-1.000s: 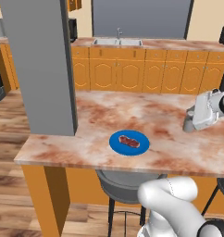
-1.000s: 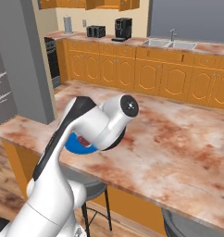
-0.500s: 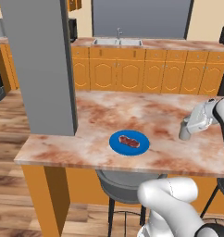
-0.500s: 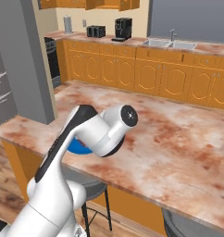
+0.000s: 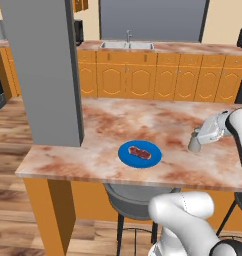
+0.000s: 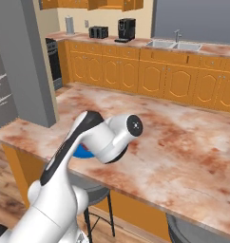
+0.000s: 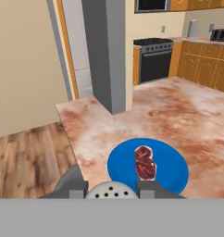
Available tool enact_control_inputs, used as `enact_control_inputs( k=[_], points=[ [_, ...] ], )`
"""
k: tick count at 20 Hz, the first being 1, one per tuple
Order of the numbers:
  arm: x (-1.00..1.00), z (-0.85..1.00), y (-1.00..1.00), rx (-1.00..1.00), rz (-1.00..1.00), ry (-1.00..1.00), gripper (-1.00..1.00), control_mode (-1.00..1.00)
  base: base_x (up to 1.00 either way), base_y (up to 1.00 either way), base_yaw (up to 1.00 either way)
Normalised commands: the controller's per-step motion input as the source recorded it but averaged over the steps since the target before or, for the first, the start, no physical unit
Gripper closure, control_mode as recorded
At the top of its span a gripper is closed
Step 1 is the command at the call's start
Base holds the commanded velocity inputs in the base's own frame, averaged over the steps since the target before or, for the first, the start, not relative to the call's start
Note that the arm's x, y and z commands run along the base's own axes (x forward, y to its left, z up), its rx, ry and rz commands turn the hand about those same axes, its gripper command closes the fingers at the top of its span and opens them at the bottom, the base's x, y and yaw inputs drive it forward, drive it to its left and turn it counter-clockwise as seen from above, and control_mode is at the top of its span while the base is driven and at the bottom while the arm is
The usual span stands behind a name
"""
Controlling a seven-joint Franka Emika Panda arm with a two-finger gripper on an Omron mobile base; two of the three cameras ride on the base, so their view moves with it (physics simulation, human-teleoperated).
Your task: Retrieve the shaker from the cabinet and place it next the steak on a plate on the dining table.
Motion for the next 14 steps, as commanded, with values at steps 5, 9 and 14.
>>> enact_control_inputs(
  k=[5, 9, 14],
  points=[
    [0.27, -0.15, 0.0, 0.0, 0.0, -0.01, 1.0, -1.0, 0.0, 0.0, 0.0],
    [0.27, -0.26, 0.0, -0.02, 0.0, 0.0, 1.0, -1.0, 0.0, 0.0, 0.0],
    [0.25, -0.35, 0.0, -0.02, 0.0, 0.0, 1.0, -1.0, 0.0, 0.0, 0.0]
  ],
)
